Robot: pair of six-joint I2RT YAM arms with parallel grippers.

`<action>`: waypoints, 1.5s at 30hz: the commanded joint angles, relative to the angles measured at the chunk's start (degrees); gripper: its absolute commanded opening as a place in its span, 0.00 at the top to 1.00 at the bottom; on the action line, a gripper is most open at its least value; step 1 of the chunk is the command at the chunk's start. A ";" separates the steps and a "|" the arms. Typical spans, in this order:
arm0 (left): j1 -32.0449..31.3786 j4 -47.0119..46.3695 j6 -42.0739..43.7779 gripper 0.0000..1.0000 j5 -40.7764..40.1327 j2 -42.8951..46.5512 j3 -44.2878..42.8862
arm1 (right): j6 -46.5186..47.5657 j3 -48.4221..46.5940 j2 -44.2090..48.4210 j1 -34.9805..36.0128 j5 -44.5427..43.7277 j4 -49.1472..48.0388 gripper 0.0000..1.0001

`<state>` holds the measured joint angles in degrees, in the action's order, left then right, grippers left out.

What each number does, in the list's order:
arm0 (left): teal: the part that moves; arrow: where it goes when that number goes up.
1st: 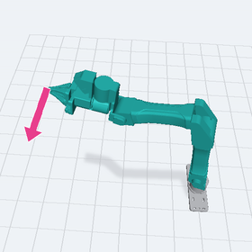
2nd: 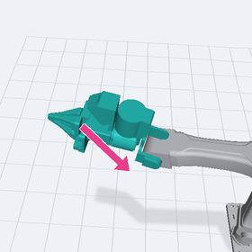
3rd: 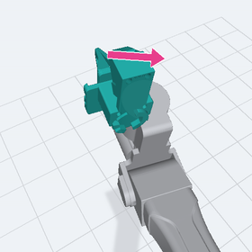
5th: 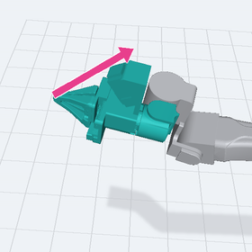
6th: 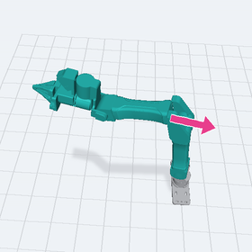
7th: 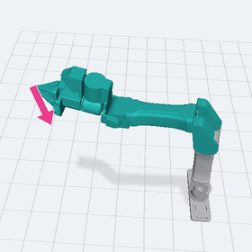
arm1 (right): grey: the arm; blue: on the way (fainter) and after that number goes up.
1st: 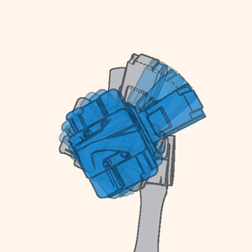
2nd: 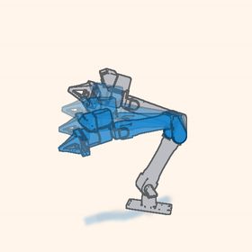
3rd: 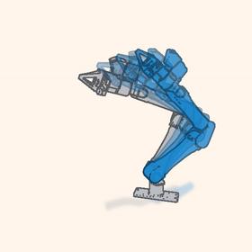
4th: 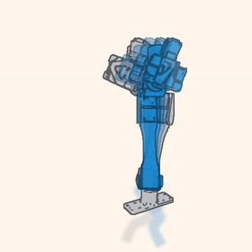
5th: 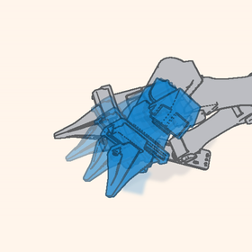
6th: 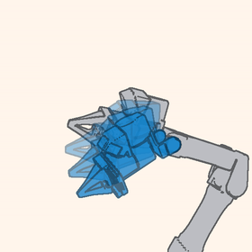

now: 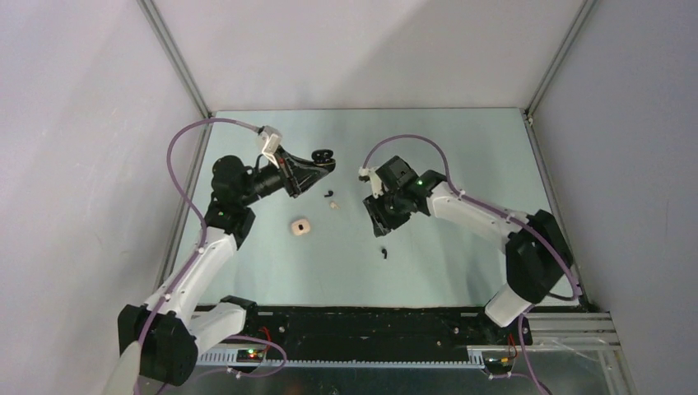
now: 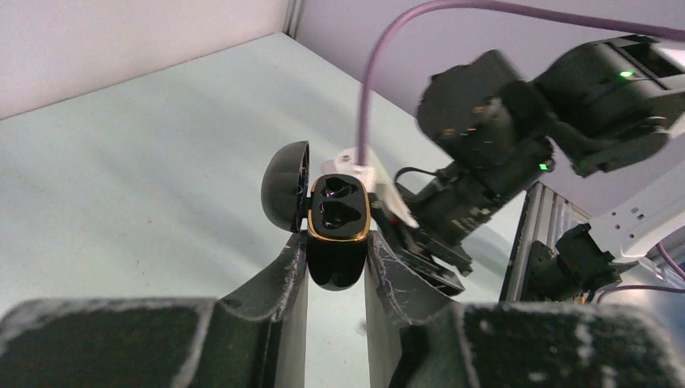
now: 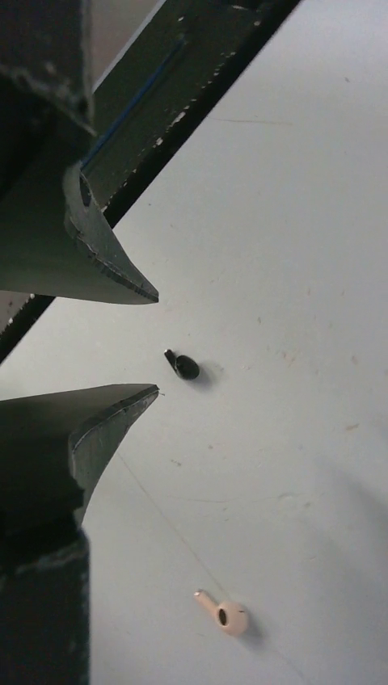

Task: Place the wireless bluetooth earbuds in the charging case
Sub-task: Pick up the left earbud from the center of the board.

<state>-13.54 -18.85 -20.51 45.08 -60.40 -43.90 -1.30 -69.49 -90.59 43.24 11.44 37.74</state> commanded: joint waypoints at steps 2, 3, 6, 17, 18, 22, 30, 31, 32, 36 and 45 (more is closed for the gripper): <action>-0.34 -1.77 -1.23 1.00 -3.56 3.03 0.89 | -11.65 -6.25 -6.98 -2.08 -0.18 10.81 0.58; -0.34 -1.60 -1.35 1.00 -3.88 3.48 1.08 | -12.53 -6.64 -8.31 -2.14 -0.06 11.28 0.59; -0.43 -1.42 -2.08 1.00 -5.61 4.36 1.65 | -13.73 -6.79 -10.79 -2.45 0.79 12.82 0.60; 0.53 -1.02 -4.38 1.00 -7.48 8.63 3.85 | -16.78 -8.37 -17.81 -3.04 3.99 12.86 0.56; 0.62 -1.01 -4.43 1.00 -7.52 9.12 4.27 | -17.33 -8.95 -18.74 -3.15 4.06 12.92 0.55; 0.65 -0.78 -3.93 1.00 -7.55 10.44 5.27 | -18.78 -10.70 -21.31 -3.67 3.97 13.61 0.54; 0.90 -0.32 -3.26 1.00 -8.56 10.60 5.34 | -20.01 -13.55 -24.25 -4.10 2.76 15.44 0.54; 1.00 -0.29 -3.18 1.00 -8.58 10.42 5.21 | -20.03 -13.82 -24.44 -4.10 2.73 15.81 0.55; 1.03 -0.30 -3.20 1.00 -8.51 10.36 5.18 | -20.05 -13.87 -24.77 -4.13 2.76 15.97 0.55; 1.46 -0.31 -3.01 1.00 -8.43 9.88 4.97 | -20.13 -14.29 -25.26 -4.13 2.27 16.56 0.59; 1.76 -0.27 -2.02 1.00 -8.45 9.51 5.02 | -20.59 -13.43 -25.79 -4.01 1.62 17.54 0.60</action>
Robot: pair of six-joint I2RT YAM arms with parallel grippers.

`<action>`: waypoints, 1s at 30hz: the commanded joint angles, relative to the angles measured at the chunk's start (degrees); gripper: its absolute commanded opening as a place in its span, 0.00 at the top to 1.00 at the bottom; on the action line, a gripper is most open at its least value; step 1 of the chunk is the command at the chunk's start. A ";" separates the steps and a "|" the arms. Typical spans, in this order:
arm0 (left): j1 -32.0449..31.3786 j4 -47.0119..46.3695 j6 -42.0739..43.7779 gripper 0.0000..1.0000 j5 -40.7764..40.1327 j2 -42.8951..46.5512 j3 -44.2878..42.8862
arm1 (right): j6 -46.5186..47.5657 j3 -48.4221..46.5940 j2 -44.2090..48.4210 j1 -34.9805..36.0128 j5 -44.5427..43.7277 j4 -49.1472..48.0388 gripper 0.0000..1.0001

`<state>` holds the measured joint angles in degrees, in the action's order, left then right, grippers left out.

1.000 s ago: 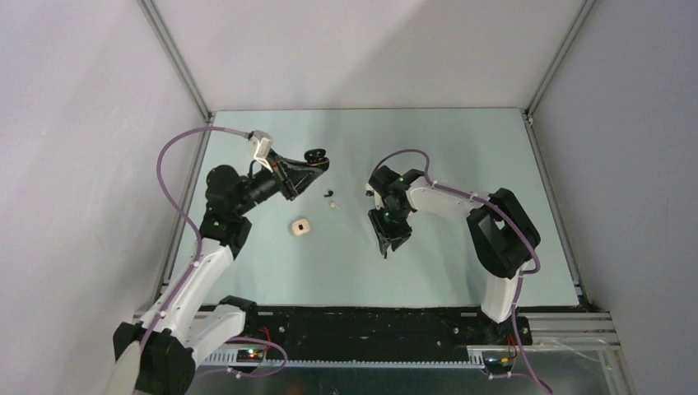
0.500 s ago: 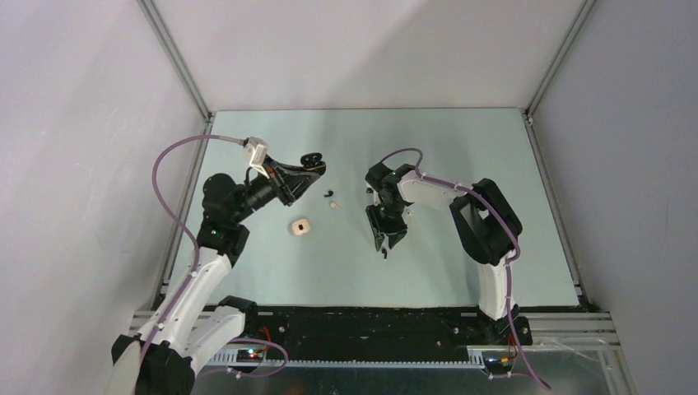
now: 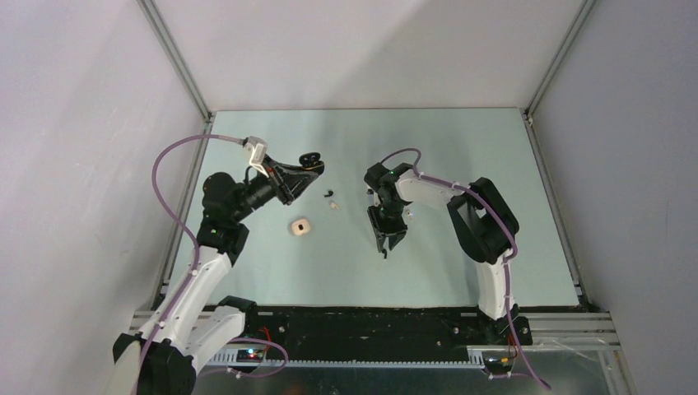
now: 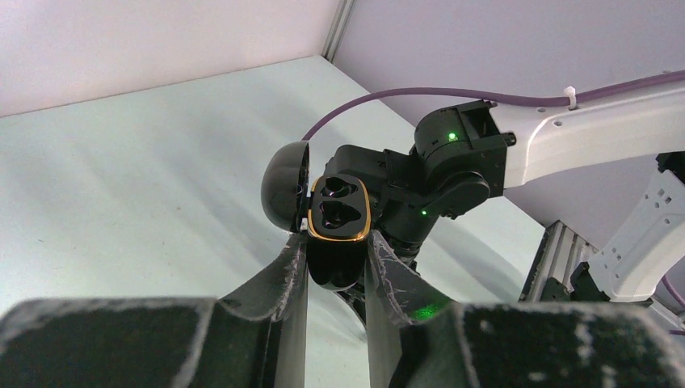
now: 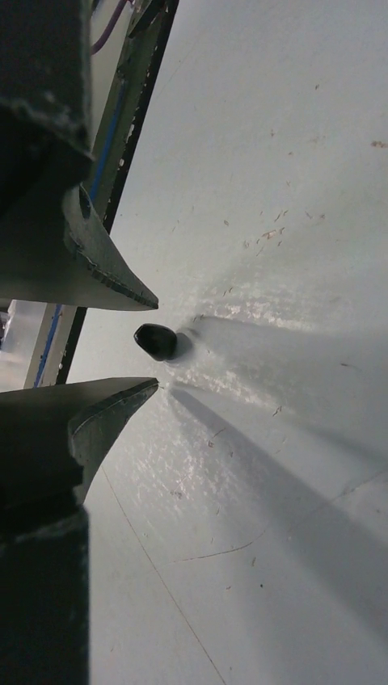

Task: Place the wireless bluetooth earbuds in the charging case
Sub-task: Pick up the left earbud from the center of the board, then insert the left earbud into the left side groove of the charging case.

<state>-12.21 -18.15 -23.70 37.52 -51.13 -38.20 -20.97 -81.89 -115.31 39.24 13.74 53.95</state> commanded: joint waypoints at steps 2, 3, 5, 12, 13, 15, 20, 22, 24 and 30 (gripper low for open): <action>0.41 -1.00 1.20 1.00 -0.98 0.24 -0.61 | -0.84 -1.04 -1.64 -0.10 -0.58 1.07 0.62; 0.42 -0.96 1.25 1.00 -1.01 0.29 -0.59 | -0.79 -1.06 -1.88 -0.16 -0.57 0.98 0.63; 0.51 -0.76 1.28 1.00 -1.12 0.59 -0.53 | -0.66 -1.29 -2.57 -0.17 -0.64 0.83 0.66; 0.72 0.34 1.61 1.00 -1.15 1.08 -0.29 | -0.87 -1.77 -3.31 0.01 -2.04 1.57 0.72; 0.75 0.36 1.63 1.00 -1.05 0.98 -0.36 | -0.90 -1.74 -3.21 0.03 -2.22 1.63 0.75; 0.85 0.32 1.72 1.00 -0.93 0.70 -0.39 | -0.87 -1.81 -3.01 0.04 -2.19 1.56 0.89; 0.86 0.39 3.26 1.00 -0.11 -0.84 -0.47 | 1.15 -4.19 1.13 -0.31 -0.60 -0.49 1.00; 0.82 0.07 4.21 1.00 0.75 -2.15 -0.79 | 2.66 -6.37 5.03 -0.90 1.02 -2.05 1.00; 0.82 -1.57 4.42 1.00 1.84 -3.87 -1.00 | 5.55 -8.71 11.71 -1.22 2.81 -3.84 1.00; 1.96 -16.40 -1.40 1.00 11.31 -11.68 -3.53 | 17.98 4.84 38.17 -0.42 9.39 -31.03 1.00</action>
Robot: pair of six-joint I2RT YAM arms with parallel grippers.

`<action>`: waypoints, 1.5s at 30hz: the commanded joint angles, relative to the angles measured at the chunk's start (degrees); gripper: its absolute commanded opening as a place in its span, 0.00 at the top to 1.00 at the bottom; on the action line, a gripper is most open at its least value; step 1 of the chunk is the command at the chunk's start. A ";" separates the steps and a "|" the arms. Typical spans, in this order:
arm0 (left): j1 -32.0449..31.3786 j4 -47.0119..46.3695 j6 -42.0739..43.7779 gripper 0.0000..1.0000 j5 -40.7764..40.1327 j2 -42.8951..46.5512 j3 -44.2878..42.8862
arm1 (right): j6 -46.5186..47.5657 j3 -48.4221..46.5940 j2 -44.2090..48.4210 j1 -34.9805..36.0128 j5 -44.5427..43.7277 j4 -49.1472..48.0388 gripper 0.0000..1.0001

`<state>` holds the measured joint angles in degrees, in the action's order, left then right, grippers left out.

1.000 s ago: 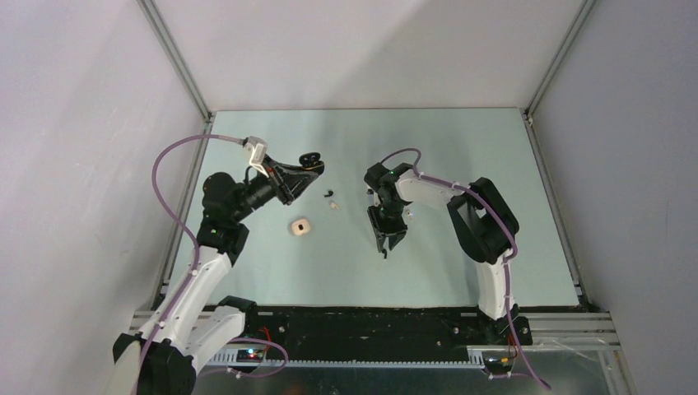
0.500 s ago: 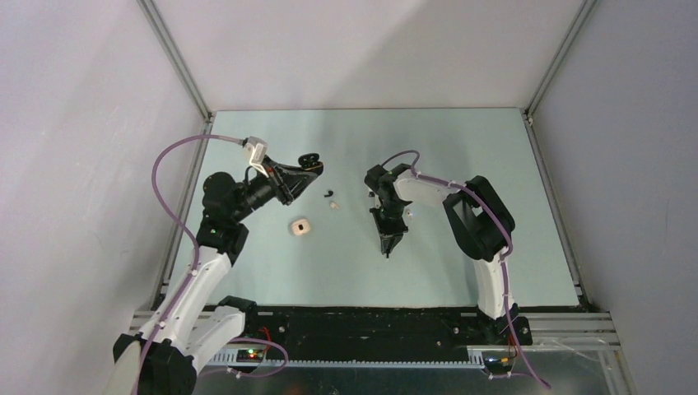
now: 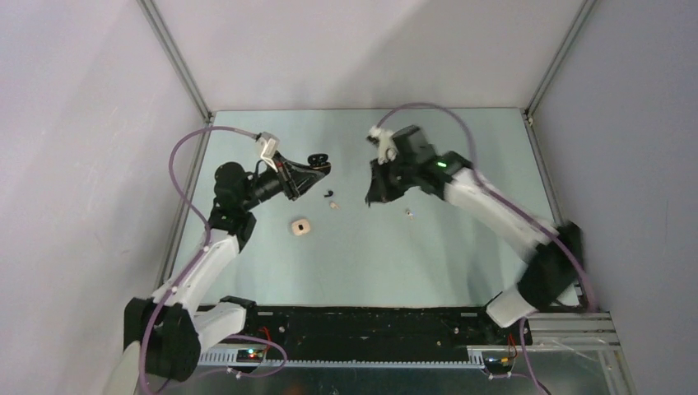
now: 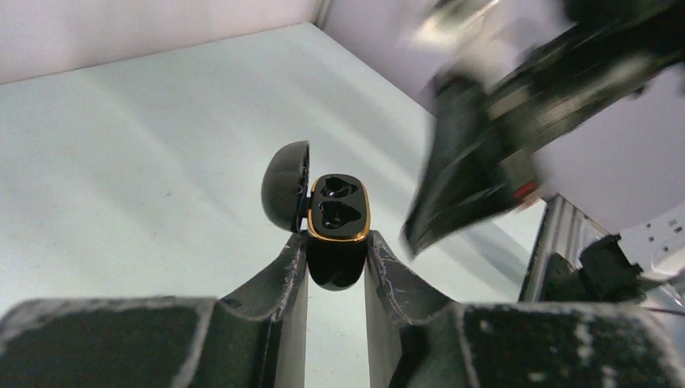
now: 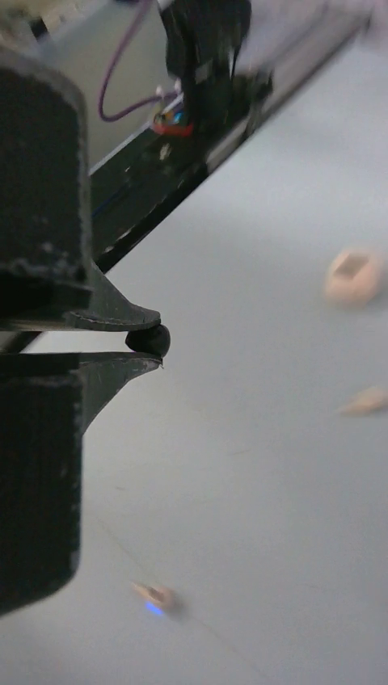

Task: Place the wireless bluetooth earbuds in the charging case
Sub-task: Insert the left earbud into the left side groove of the charging case.

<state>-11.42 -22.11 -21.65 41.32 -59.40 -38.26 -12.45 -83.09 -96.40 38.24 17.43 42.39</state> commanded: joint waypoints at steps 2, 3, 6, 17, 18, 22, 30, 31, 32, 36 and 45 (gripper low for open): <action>1.58 -16.59 -6.57 1.00 11.59 -5.94 -5.44 | 13.84 9.56 25.38 1.85 6.63 -29.15 1.00; 1.69 -17.76 -8.10 1.00 12.99 -6.62 -6.09 | 15.47 10.03 26.61 2.87 6.99 -33.70 1.00; 1.61 -21.42 -9.51 1.00 18.48 -8.93 -8.16 | 23.53 9.96 28.27 6.16 7.91 -40.58 1.00; -2.97 -22.11 -7.50 1.00 29.29 -1.06 -3.98 | 35.10 5.68 22.90 10.18 15.05 -50.78 1.00; -3.47 -22.06 -7.68 1.00 29.23 -0.43 -3.64 | 35.55 5.67 22.87 10.32 15.33 -51.52 1.00; -3.95 -21.69 -8.04 1.00 27.83 1.13 -2.18 | 36.70 5.66 23.44 11.41 15.85 -51.04 1.00; -3.96 -21.57 -7.63 1.00 27.64 1.31 -2.73 | 36.29 5.66 23.92 12.79 15.34 -48.58 1.00; -3.92 -21.57 -7.75 1.00 27.56 1.26 -2.71 | 36.23 5.61 24.01 12.81 15.35 -48.38 1.00; -3.89 -21.57 -7.90 1.00 27.44 1.19 -2.70 | 36.10 5.59 24.12 12.89 15.28 -48.19 1.00; -3.87 -21.49 -8.43 1.00 26.74 1.25 -2.45 | 36.30 5.65 24.74 13.27 15.84 -47.01 1.00; -3.87 -21.48 -8.42 1.00 26.00 1.56 -2.73 | 35.76 5.58 24.83 13.34 16.53 -42.85 1.00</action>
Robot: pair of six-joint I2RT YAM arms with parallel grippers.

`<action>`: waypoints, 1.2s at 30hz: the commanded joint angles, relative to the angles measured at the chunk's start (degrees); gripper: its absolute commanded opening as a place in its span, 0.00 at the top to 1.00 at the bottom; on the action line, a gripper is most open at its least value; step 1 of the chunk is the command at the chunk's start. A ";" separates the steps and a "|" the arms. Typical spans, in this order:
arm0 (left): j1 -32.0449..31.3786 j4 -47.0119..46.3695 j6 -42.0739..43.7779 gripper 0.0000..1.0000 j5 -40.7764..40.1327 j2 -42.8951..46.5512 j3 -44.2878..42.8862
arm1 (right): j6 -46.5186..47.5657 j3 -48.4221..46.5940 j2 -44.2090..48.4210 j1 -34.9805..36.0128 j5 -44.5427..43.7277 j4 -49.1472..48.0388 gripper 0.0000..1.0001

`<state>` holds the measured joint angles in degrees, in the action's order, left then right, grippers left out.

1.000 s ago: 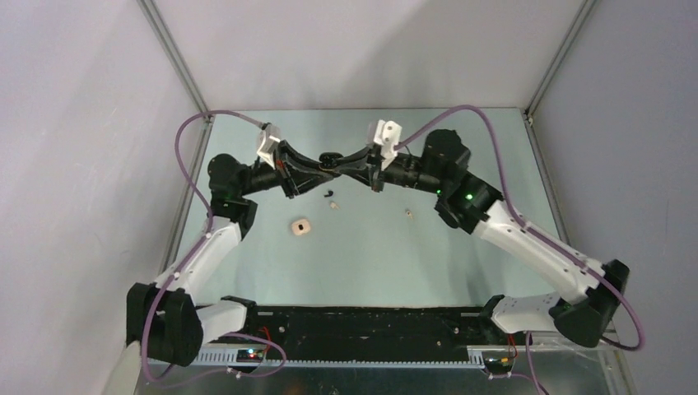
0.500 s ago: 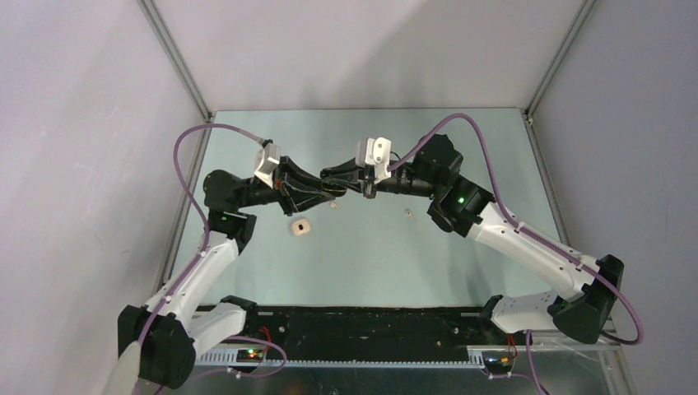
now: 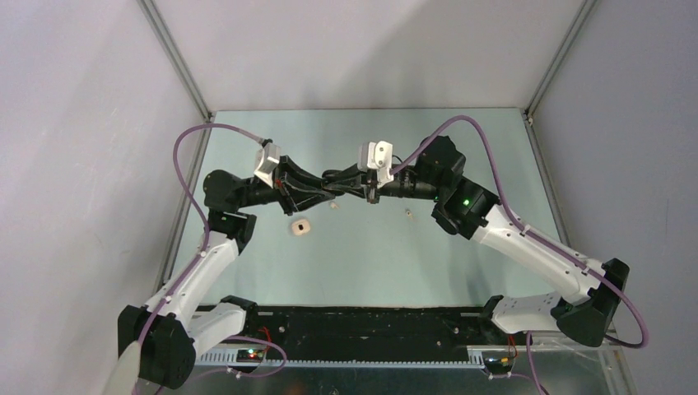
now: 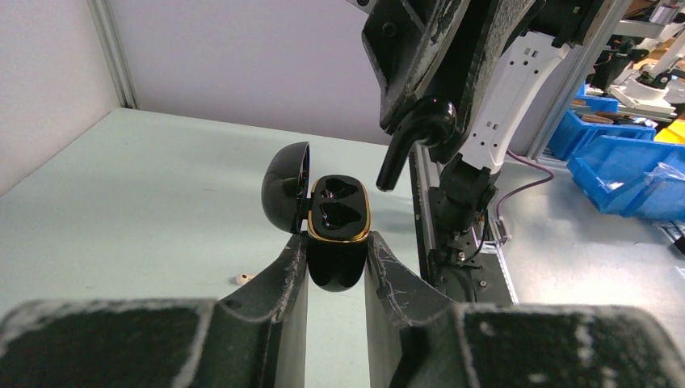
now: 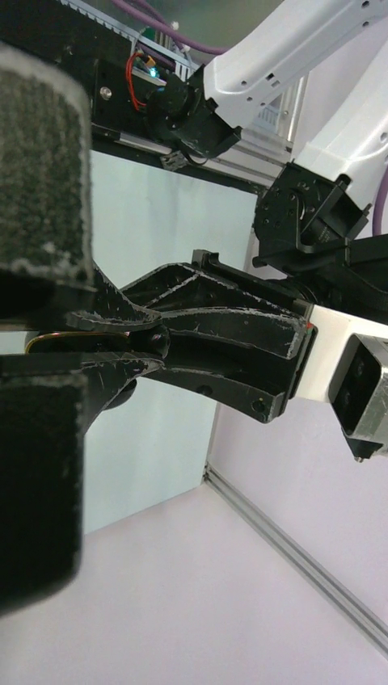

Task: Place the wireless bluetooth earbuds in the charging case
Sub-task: Insert the left earbud into the left side groove of the charging case.

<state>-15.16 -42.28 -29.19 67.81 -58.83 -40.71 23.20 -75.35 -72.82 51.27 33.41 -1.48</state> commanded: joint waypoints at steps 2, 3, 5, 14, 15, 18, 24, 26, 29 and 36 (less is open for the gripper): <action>-0.14 -1.30 -0.87 1.00 -0.37 1.04 -0.26 | 0.42 -2.09 0.96 0.39 -0.13 1.18 1.00; -0.14 -1.31 -0.87 1.00 -0.30 1.02 -0.40 | 0.52 -2.08 0.69 0.36 -0.42 1.20 1.00; -0.14 -1.31 -0.90 1.00 -0.16 1.00 -0.56 | 0.67 -2.09 0.33 0.34 -1.31 1.06 1.00; -0.18 -1.26 -0.46 1.00 0.45 1.44 -1.38 | 0.44 -2.09 -0.97 0.43 -2.90 0.69 1.00; -0.15 -1.23 -0.33 1.00 0.47 1.48 -1.47 | 0.38 -2.15 -1.13 0.46 -2.91 0.64 1.00; -0.14 -1.27 -0.05 1.00 0.46 1.62 -1.75 | 0.20 -2.08 -1.48 0.50 -2.72 0.48 1.00; -0.14 -1.28 0.63 1.00 0.11 2.10 -1.67 | 0.19 -2.09 -1.72 0.62 -3.33 0.33 1.00; -0.07 -1.25 0.81 1.00 -0.15 2.21 -1.51 | 0.23 -2.09 -1.60 0.60 -4.02 0.33 1.00; -0.05 -1.27 0.92 1.00 -0.55 2.40 -1.55 | 0.65 -2.09 -1.37 0.67 -4.50 0.63 1.00; 0.21 -1.92 -0.35 1.00 -2.64 2.17 -1.83 | 0.96 -2.09 -0.70 0.64 -2.86 3.39 1.00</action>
<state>-15.14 -41.89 -29.41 67.53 -58.04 -40.71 23.57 -75.37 -74.59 51.57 29.87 -0.25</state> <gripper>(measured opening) 0.283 0.051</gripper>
